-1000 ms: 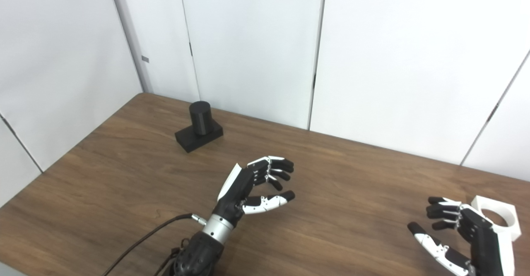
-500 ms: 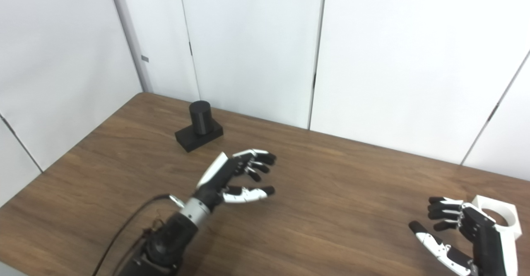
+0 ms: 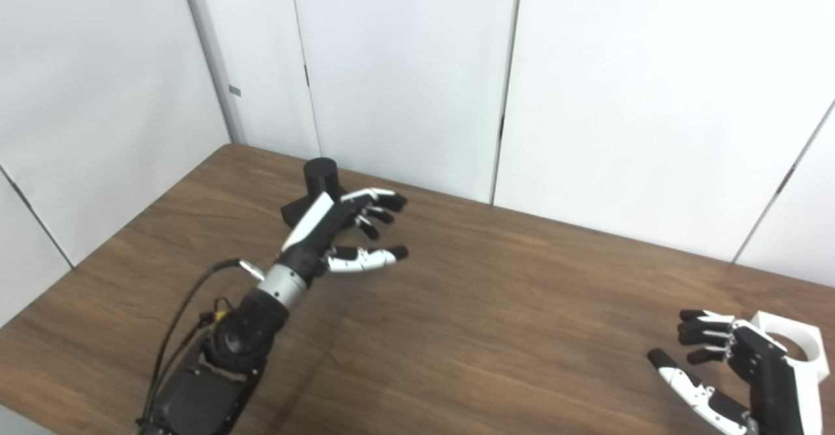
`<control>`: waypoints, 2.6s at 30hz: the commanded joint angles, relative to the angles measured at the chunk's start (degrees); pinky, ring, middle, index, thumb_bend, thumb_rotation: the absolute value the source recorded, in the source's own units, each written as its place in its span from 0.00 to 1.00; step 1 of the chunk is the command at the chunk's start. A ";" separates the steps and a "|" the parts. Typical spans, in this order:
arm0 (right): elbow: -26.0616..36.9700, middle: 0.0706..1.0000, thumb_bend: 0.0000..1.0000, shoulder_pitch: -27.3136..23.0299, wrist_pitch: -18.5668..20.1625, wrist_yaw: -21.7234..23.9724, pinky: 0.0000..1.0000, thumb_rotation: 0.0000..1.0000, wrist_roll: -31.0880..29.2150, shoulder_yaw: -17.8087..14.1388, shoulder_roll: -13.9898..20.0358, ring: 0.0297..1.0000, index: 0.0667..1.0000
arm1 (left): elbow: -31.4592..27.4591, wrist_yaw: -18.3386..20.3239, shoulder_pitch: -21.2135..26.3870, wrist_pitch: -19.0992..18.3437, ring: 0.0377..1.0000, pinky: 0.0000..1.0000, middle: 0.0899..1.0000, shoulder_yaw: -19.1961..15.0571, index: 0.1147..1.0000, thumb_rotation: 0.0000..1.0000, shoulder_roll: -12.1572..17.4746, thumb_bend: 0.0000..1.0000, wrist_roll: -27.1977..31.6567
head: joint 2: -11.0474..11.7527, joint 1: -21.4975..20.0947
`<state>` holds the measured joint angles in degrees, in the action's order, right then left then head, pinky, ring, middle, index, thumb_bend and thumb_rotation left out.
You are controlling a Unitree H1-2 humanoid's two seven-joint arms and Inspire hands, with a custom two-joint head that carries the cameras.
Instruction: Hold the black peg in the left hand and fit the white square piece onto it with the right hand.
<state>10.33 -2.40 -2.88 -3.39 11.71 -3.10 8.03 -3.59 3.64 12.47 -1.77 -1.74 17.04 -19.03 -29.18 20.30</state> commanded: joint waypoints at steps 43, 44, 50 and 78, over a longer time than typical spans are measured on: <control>3.22 0.62 0.49 -1.32 0.33 0.11 0.44 0.12 -0.74 -0.54 0.04 0.54 0.45 | 9.77 -5.17 16.18 -13.62 0.96 0.80 0.96 1.34 0.85 0.42 14.08 0.88 -26.37 | -1.15 0.24; 3.21 0.62 0.49 -1.31 0.31 0.08 0.45 0.12 -0.79 -0.58 0.04 0.54 0.45 | 10.46 -4.87 16.55 -14.19 0.96 0.80 0.96 2.04 0.86 0.44 14.49 0.88 -27.01 | -1.17 0.27; 2.95 0.62 0.49 -1.30 -0.14 0.25 0.45 0.12 -1.12 -0.69 0.24 0.54 0.45 | 14.06 -2.43 18.52 -17.70 0.97 0.82 0.97 4.62 0.86 0.52 15.43 0.91 -27.49 | -1.46 0.10; 4.42 0.61 0.49 -1.07 1.18 0.52 0.45 0.12 -0.80 -0.73 0.46 0.53 0.45 | 20.16 0.64 19.00 -25.11 0.96 0.75 0.97 7.23 0.86 0.60 14.92 1.00 -28.80 | -2.59 0.14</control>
<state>12.35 -2.19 -0.71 -2.66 10.59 -3.47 8.08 16.73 5.20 29.19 -26.67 6.03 30.75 -46.69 -31.73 20.39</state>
